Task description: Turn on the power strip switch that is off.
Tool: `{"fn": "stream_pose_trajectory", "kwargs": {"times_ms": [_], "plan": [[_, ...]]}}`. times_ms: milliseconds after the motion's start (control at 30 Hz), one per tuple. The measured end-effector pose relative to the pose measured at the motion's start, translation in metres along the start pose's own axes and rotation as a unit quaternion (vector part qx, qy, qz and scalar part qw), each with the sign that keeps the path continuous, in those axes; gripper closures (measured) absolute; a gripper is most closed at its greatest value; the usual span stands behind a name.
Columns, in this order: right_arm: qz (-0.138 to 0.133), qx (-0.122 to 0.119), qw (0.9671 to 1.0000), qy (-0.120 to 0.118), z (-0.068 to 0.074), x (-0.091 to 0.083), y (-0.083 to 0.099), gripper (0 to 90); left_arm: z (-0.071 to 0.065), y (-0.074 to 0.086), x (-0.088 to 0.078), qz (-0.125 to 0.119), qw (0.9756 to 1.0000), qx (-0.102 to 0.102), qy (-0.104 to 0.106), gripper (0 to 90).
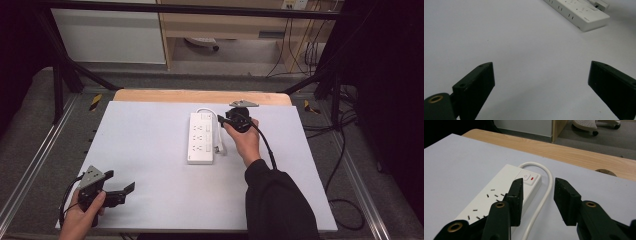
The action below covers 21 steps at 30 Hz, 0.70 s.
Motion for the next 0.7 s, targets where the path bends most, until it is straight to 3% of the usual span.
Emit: {"fn": "stream_pose_trajectory", "kwargs": {"times_ms": [700], "plan": [[0.017, -0.021, 0.9995, -0.014, 0.013, 0.014, 0.015, 74.1, 0.000, 0.000, 0.000, 0.001, 1.0000, 0.001, 0.000, 7.0]]}}
Point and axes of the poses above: each handheld gripper's, and its own axes: x roughly forward along the jaws, y roughly out of its underside, z roughly to its left, the point moved 8 cm from there along x, roughly forward along the jaws, and after that the axes turned 4 degrees about y, right-handed, at the moved point
